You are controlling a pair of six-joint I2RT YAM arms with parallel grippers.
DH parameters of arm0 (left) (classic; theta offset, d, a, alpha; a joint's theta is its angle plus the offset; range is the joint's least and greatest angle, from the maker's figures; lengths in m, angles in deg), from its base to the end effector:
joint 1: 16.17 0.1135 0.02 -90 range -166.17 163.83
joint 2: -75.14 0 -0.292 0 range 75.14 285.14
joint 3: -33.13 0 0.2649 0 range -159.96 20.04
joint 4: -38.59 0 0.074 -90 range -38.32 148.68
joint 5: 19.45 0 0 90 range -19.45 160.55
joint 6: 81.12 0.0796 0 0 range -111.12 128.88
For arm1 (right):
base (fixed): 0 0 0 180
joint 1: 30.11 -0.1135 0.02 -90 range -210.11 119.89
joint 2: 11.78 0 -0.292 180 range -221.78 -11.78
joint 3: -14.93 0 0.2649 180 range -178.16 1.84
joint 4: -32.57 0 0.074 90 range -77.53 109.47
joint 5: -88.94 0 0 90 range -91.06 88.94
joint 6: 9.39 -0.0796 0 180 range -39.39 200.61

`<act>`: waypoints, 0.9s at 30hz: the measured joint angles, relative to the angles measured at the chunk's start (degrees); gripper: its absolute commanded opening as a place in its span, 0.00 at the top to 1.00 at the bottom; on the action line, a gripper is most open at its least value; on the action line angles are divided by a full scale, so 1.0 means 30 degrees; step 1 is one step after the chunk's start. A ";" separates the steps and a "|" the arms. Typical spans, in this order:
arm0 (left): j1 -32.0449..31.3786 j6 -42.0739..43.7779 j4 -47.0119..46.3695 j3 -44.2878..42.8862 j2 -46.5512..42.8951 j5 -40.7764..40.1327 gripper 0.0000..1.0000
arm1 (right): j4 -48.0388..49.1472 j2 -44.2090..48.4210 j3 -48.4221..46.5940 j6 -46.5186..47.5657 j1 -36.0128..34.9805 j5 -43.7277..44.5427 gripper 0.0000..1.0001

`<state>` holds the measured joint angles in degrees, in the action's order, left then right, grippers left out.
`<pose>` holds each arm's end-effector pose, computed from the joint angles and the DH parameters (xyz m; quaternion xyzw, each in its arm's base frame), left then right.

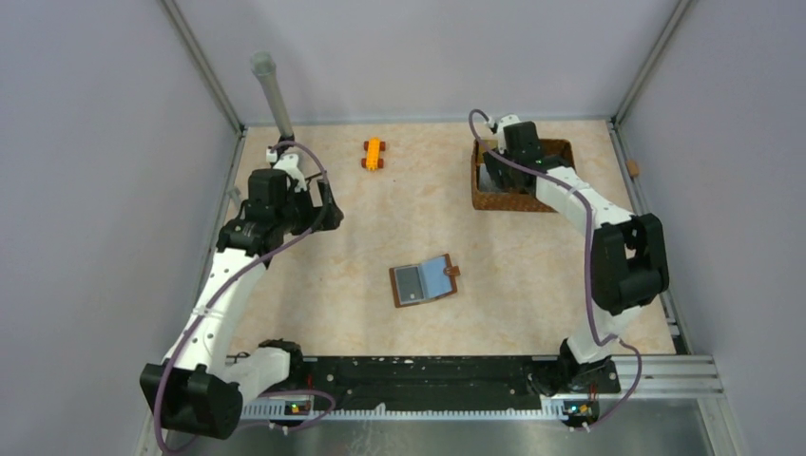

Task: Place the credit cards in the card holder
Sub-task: Pick up the credit card from the storage box.

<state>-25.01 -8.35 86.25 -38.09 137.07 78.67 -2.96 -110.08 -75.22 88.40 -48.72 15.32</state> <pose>0.2590 -0.0517 0.3191 -0.0349 0.8978 -0.1601 0.4088 0.4176 0.1169 0.2610 -0.1533 0.8988 -0.0937 0.3999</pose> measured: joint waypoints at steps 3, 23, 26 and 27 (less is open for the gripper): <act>0.0087 0.0605 0.0131 0.0102 -0.0510 -0.0743 0.01 | 0.0940 -0.0510 0.0000 0.1610 0.0503 -0.0852 0.23; 0.1282 0.1239 0.0131 0.0845 -0.0168 -0.0488 0.01 | 0.2492 -0.5588 -0.3548 0.8357 0.0780 -0.3759 0.34; 0.1355 0.1231 0.0124 0.0845 -0.0073 -0.0321 0.01 | 0.2470 -0.5654 -0.3672 0.8641 0.0787 -0.3767 0.38; 0.1370 0.1224 0.0124 0.0845 -0.0058 -0.0233 0.01 | 0.2477 -0.5654 -0.3694 0.8728 0.0787 -0.3759 0.40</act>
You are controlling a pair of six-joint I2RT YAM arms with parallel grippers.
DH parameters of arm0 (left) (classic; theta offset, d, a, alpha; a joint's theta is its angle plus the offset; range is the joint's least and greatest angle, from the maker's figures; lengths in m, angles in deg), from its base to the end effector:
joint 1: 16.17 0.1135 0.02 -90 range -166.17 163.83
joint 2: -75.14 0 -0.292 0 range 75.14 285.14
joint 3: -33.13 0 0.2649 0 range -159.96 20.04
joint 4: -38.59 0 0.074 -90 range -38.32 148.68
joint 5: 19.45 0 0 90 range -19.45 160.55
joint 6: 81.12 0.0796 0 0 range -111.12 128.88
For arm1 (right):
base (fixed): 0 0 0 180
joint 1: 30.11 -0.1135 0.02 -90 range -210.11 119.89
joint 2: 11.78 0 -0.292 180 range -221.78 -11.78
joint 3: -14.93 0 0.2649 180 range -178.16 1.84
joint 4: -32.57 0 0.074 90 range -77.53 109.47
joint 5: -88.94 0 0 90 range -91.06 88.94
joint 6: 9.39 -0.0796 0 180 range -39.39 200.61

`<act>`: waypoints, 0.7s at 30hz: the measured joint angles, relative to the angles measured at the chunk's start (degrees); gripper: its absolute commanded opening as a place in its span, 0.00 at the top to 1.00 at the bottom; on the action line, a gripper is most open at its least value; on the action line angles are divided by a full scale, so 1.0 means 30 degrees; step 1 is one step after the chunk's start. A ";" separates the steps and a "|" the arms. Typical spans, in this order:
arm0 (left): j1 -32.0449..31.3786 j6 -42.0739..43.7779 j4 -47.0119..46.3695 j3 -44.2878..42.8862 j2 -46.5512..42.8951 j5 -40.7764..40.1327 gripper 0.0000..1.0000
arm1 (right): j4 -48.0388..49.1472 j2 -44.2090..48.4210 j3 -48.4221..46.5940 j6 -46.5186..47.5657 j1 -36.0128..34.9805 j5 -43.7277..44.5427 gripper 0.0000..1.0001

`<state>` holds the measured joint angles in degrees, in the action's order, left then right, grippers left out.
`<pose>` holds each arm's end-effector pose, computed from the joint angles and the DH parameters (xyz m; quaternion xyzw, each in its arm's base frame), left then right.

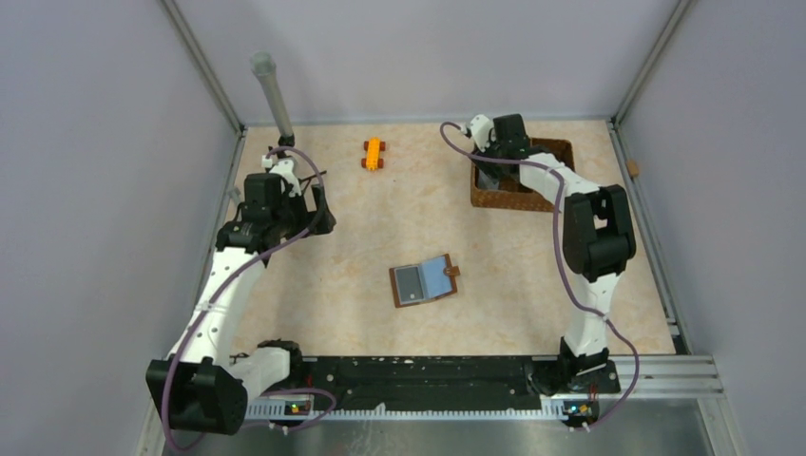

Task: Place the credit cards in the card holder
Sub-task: Pick up the credit card from the storage box.

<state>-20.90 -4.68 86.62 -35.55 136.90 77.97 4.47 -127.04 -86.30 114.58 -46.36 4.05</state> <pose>0.2583 -0.0317 0.3021 -0.0432 0.9078 -0.1238 0.3983 0.4967 0.1374 0.2105 -0.3711 0.8345 -0.1027 0.3942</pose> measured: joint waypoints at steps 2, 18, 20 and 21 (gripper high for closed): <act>0.0058 0.0000 0.0000 0.0000 0.0007 0.0182 0.01 | 0.0007 0.0000 -0.0015 0.0117 0.0000 0.0000 0.45; 0.0211 -0.0007 -0.0051 0.0204 0.0313 0.1166 0.01 | -0.0583 0.0000 -0.0423 0.0182 -0.0051 0.0051 0.62; 0.0219 -0.0007 -0.0051 0.0219 0.0386 0.1268 0.01 | -0.0656 0.0000 -0.0437 0.0182 -0.0073 0.0073 0.64; 0.0219 -0.0007 -0.0051 0.0219 0.0401 0.1290 0.01 | -0.0772 0.0000 -0.0532 0.0175 -0.0080 0.0080 0.64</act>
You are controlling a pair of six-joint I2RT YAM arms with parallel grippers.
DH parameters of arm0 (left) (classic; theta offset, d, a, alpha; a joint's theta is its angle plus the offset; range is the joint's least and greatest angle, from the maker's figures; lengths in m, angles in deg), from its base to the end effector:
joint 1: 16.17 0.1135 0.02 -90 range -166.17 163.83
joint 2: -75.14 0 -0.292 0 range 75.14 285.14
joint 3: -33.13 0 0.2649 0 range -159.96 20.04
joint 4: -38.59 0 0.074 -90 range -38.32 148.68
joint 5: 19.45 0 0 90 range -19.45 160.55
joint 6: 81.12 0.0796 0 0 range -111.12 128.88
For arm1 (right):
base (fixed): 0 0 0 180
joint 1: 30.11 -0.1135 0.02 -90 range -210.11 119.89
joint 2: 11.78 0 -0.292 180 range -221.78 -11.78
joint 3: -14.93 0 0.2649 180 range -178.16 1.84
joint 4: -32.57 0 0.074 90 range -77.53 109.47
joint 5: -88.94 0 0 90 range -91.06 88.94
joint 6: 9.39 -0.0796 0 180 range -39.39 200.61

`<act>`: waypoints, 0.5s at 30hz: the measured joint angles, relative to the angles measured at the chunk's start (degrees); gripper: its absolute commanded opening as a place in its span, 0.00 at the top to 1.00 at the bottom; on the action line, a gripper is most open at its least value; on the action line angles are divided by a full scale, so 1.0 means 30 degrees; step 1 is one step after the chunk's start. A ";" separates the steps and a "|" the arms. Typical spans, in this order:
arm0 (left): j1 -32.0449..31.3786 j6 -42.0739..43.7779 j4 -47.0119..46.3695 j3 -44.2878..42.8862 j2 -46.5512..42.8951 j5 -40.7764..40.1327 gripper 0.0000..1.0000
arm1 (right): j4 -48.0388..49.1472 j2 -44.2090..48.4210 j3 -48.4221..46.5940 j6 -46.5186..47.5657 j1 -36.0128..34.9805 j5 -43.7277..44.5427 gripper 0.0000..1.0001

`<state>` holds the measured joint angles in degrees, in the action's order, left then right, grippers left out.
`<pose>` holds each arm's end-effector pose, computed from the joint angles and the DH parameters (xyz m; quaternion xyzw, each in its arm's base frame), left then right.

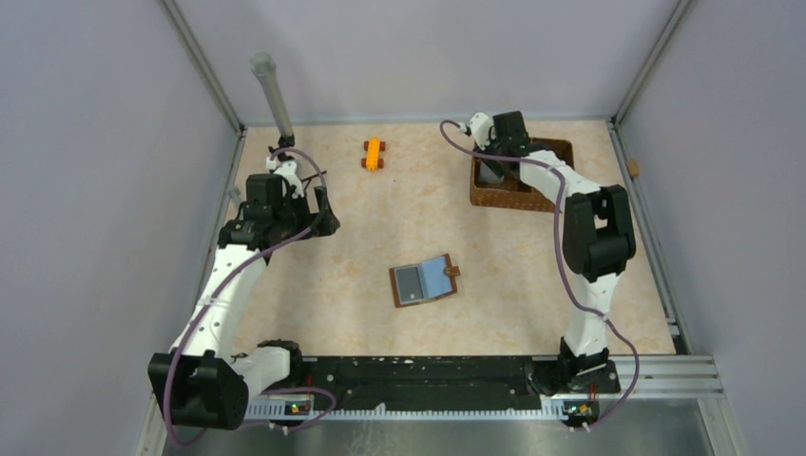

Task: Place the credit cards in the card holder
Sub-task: Pick up the credit card from the storage box.

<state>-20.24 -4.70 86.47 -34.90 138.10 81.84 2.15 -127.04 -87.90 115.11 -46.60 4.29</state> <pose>0.2609 -0.0342 0.2937 -0.0364 0.9121 -0.1502 0.3798 0.4965 0.1392 0.2163 -0.3772 0.8344 -0.1048 0.3879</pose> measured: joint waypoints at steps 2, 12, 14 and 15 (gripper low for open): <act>0.0022 0.0000 -0.0007 0.0007 0.0036 0.0131 0.01 | -0.0095 0.0000 -0.0131 -0.0007 -0.0007 0.0058 0.64; 0.0066 -0.0007 -0.0015 0.0036 0.0102 0.0503 0.01 | -0.0277 0.0000 -0.0415 -0.0073 -0.0146 0.0255 0.74; 0.0066 -0.0007 -0.0015 0.0036 0.0102 0.0532 0.01 | -0.0481 0.0000 -0.0605 -0.0066 -0.0204 0.0262 0.76; 0.0073 -0.0007 -0.0015 0.0044 0.0102 0.0554 0.01 | -0.0605 0.0000 -0.0714 -0.0066 -0.0219 0.0262 0.76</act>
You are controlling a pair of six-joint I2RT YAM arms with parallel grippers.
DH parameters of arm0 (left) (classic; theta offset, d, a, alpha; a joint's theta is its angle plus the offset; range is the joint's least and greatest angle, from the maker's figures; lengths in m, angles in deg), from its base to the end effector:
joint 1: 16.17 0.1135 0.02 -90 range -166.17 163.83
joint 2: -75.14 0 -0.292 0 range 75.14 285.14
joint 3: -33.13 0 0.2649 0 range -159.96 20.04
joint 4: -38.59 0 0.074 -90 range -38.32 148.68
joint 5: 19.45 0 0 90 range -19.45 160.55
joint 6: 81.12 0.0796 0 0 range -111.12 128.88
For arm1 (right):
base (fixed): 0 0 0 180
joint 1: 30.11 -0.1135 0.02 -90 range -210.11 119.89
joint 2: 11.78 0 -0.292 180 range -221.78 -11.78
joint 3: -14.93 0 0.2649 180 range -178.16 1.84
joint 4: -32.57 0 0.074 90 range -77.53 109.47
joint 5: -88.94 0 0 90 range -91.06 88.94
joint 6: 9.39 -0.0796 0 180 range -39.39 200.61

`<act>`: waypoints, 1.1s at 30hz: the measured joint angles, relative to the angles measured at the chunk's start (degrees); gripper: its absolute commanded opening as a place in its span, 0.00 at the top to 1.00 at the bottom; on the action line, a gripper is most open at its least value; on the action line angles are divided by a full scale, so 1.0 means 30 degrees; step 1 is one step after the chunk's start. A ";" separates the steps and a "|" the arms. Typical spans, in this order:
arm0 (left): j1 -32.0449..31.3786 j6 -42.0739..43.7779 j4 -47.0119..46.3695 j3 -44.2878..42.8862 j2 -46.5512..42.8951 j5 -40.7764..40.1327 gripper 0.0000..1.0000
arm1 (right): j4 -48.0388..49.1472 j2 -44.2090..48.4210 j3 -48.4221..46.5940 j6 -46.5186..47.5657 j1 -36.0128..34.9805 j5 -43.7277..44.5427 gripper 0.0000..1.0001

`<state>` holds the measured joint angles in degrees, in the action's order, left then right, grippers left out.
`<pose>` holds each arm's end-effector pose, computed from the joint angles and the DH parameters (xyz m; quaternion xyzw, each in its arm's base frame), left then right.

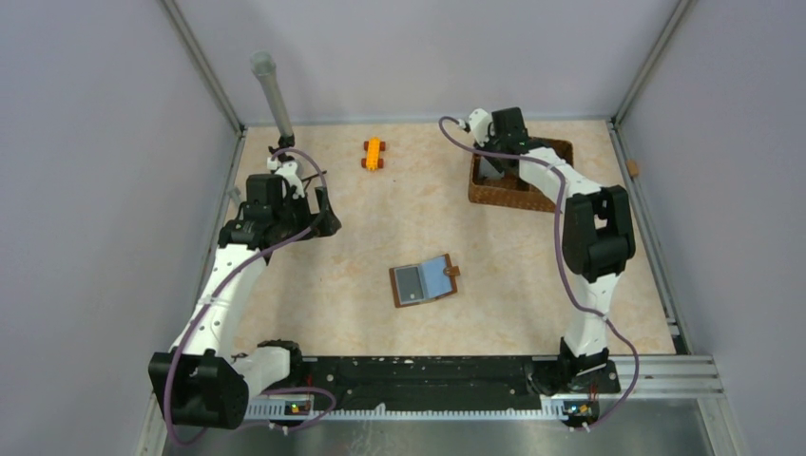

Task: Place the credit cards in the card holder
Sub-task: Pick up the credit card from the storage box.

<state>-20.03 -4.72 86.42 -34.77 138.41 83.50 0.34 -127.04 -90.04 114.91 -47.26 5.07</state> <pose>0.2614 -0.0355 0.2919 -0.0328 0.9124 -0.1622 0.3743 0.4976 0.1447 0.2268 -0.3774 0.8328 -0.1083 0.3902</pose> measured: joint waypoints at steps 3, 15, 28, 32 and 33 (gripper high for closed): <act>0.0007 0.0000 0.0000 0.0029 0.0000 0.0044 0.01 | -0.0189 0.0000 -0.0197 -0.0007 0.0000 0.0007 0.81; 0.0007 0.0000 -0.0007 0.0058 0.0000 0.0146 0.01 | -0.1719 0.0095 -0.0809 -0.0342 -0.0124 -0.0219 1.00; 0.0007 0.0007 -0.0007 0.0109 -0.0007 0.0415 0.01 | -0.2076 0.2951 -0.0911 -0.0903 -0.0124 -0.0933 1.00; 0.0007 0.0051 -0.0087 0.0284 -0.0007 0.0831 0.01 | -0.2317 0.3796 -0.0911 -0.1515 -0.0124 -0.0816 1.00; 0.0007 0.0080 -0.0109 0.0328 -0.0007 0.1035 0.01 | -0.2375 0.4022 -0.0911 -0.1698 -0.0124 -0.0772 1.00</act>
<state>-20.00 -4.48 86.10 -33.78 138.39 86.60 -6.79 -114.98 -92.77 109.82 -47.63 2.76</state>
